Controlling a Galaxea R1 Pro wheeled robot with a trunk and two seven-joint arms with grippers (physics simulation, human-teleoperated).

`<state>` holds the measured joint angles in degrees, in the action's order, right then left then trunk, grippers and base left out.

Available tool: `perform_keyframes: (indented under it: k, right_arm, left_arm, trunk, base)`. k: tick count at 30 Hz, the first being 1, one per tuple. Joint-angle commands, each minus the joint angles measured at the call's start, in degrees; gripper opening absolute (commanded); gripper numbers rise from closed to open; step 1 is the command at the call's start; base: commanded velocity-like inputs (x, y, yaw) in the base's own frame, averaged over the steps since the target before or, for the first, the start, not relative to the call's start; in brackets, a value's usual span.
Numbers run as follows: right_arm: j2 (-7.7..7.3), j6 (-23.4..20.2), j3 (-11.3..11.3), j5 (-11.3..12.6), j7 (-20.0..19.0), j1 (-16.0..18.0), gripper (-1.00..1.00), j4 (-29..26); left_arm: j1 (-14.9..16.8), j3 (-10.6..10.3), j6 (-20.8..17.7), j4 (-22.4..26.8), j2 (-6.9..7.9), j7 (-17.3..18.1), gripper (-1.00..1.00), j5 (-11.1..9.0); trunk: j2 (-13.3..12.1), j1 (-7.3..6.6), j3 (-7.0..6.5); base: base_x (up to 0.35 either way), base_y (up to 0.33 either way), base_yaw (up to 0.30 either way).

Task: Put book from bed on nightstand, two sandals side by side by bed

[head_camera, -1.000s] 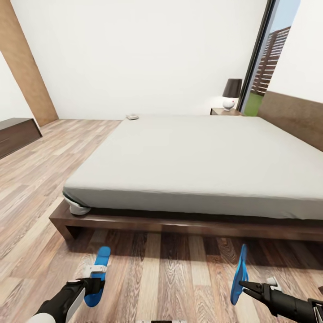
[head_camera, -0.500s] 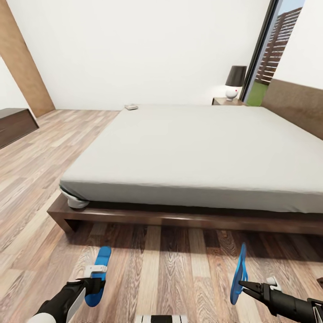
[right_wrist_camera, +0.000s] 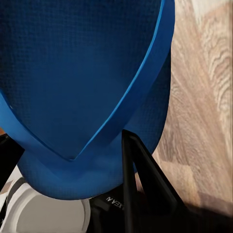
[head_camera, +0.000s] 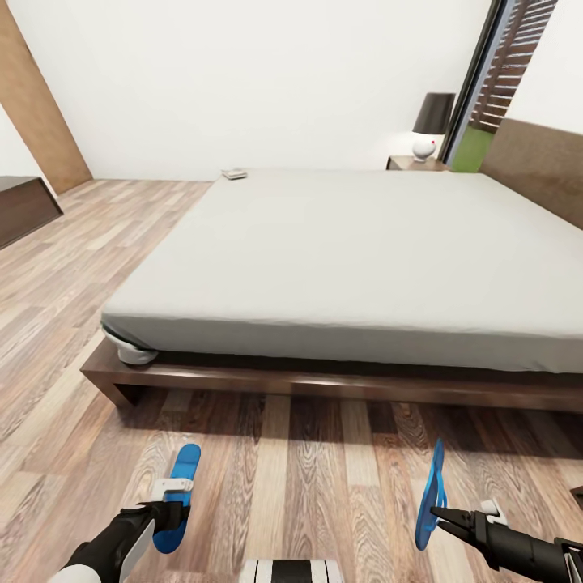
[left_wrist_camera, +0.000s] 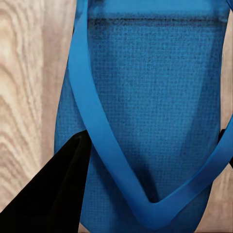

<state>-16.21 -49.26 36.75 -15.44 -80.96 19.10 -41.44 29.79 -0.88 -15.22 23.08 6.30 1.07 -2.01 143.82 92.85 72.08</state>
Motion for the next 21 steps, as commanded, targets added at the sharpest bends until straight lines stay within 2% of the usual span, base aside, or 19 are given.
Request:
perform_keyframes:
  k: [1, 21]
  right_arm:
    - [0.04, -0.6, 0.2, -0.6, -0.5, 0.1, -1.0, 0.0]
    - [0.04, -0.6, 0.2, -0.6, -0.5, 0.1, -1.0, -0.1]
  left_arm:
    - [0.0, -0.1, -0.3, 0.1, 0.03, 0.1, -1.0, -0.2]
    - [0.0, -0.1, -0.3, 0.1, 0.03, 0.2, -1.0, -0.2]
  trunk:
    - [0.0, 0.01, 0.27]
    - [0.3, 0.53, 4.7]
  base:
    - [0.0, 0.0, 0.0]
    - [0.0, 0.0, 0.0]
